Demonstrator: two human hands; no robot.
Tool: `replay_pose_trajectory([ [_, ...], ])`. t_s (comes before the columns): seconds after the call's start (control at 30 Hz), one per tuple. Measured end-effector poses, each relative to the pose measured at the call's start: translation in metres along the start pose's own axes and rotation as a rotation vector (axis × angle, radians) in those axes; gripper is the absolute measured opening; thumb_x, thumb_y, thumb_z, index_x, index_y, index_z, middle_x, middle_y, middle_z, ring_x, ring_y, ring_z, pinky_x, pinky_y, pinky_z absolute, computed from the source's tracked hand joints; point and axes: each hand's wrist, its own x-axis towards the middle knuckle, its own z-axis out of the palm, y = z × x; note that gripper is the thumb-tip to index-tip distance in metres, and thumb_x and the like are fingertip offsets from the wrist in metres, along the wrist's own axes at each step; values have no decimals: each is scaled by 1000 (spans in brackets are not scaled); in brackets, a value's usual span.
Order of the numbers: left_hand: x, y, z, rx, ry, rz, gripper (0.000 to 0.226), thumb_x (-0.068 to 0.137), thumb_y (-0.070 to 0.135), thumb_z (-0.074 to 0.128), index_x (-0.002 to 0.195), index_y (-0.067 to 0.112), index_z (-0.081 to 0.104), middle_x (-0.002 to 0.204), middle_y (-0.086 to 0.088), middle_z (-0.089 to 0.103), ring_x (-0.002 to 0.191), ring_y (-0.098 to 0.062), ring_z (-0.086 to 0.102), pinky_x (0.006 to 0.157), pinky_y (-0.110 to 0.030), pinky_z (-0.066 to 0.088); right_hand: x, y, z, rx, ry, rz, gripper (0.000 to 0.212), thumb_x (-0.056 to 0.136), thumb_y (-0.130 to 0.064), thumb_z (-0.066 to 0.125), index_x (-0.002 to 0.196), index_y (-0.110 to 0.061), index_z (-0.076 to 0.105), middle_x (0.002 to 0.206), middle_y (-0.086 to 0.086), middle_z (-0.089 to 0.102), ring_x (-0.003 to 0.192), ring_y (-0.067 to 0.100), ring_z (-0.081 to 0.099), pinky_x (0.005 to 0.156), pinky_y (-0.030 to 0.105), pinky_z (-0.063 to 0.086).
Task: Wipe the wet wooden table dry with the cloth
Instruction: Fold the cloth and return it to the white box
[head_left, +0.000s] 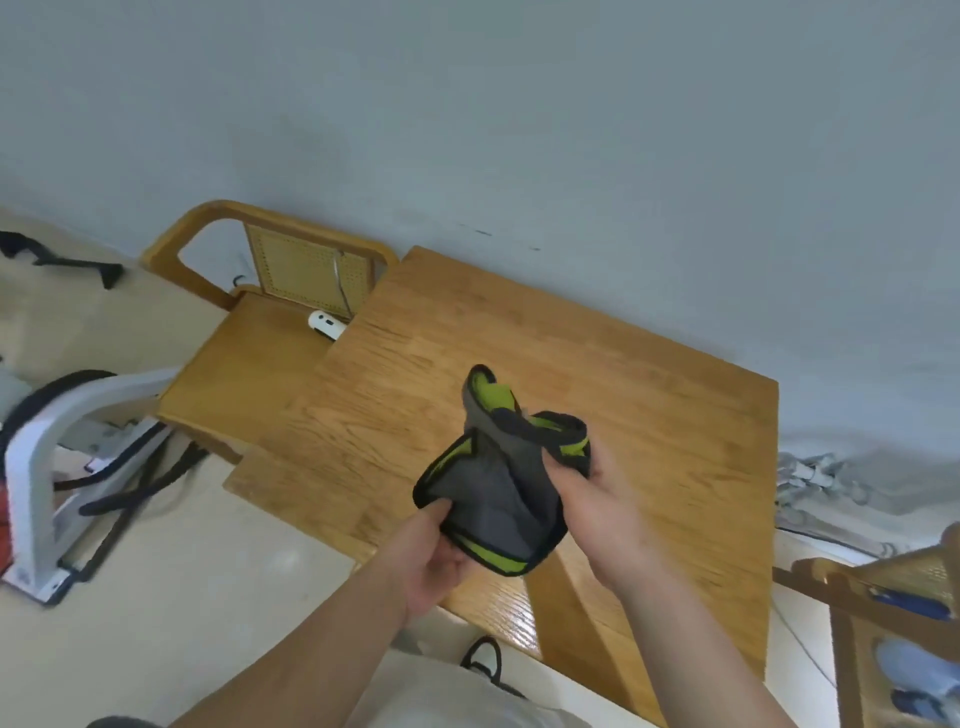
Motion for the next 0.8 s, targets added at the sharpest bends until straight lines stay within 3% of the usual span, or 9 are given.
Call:
replay_pose_trajectory([
  [0.07, -5, 1, -13, -47, -21, 31, 36, 108, 22, 42, 137, 6, 57, 130, -21, 68, 117, -39, 68, 103, -52, 51, 2, -4, 12, 39, 31, -46, 27, 104, -16, 57, 104, -38, 73, 102, -11, 78, 95, 9, 74, 79, 27, 61],
  [0.13, -13, 9, -35, -159, -16, 68, 42, 106, 24, 39, 140, 6, 56, 134, -23, 65, 121, -42, 65, 106, -55, 48, 10, -4, 29, 137, 14, -4, 17, 105, -27, 56, 115, -30, 70, 108, -7, 78, 100, 13, 74, 83, 30, 58],
  [0.23, -24, 21, -71, -329, -19, 98, 51, 102, 37, 40, 141, 9, 57, 138, -22, 63, 126, -43, 61, 110, -55, 44, 21, -7, 62, 203, -41, 119, 26, 102, -39, 58, 125, -29, 66, 112, -8, 78, 103, 12, 74, 91, 36, 54],
  [0.33, -36, 35, -104, -371, 53, 149, 59, 99, 55, 49, 131, 7, 65, 128, -21, 69, 116, -40, 67, 103, -54, 50, 33, -7, 103, 237, -88, 217, 32, 101, -44, 59, 132, -34, 63, 121, -8, 75, 114, 18, 70, 101, 46, 54],
  [0.4, -43, 48, -127, -302, 154, 215, 65, 95, 64, 57, 126, 8, 66, 124, -13, 71, 113, -36, 68, 101, -53, 53, 40, -7, 134, 210, -145, 265, 30, 101, -45, 59, 130, -37, 62, 120, -9, 75, 112, 19, 71, 96, 47, 57],
  [0.47, -51, 68, -156, -218, 214, 337, 54, 89, 53, 70, 121, 10, 65, 123, -4, 68, 113, -27, 64, 103, -47, 51, 45, -8, 172, 119, -232, 290, 27, 101, -46, 59, 126, -39, 63, 117, -12, 76, 107, 15, 73, 88, 42, 59],
  [0.57, -77, 112, -200, 7, 84, 471, 54, 86, 34, 75, 135, 16, 61, 134, 4, 65, 129, -18, 57, 114, -42, 39, 50, -8, 236, -3, -321, 340, 28, 100, -47, 60, 125, -35, 66, 115, -10, 77, 101, 13, 75, 87, 40, 59],
  [0.67, -114, 159, -246, 175, -56, 505, 46, 90, 22, 66, 134, 8, 64, 133, -10, 67, 125, -28, 59, 111, -41, 42, 57, -7, 304, -41, -390, 438, 38, 100, -46, 59, 132, -26, 65, 122, 0, 76, 109, 23, 74, 98, 48, 56],
  [0.8, -157, 216, -316, 274, -30, 520, 49, 84, 19, 74, 131, 7, 67, 136, -18, 65, 129, -34, 59, 114, -47, 42, 74, -4, 389, -98, -407, 480, 39, 101, -45, 59, 130, -20, 67, 119, 3, 76, 108, 27, 74, 98, 49, 56],
])
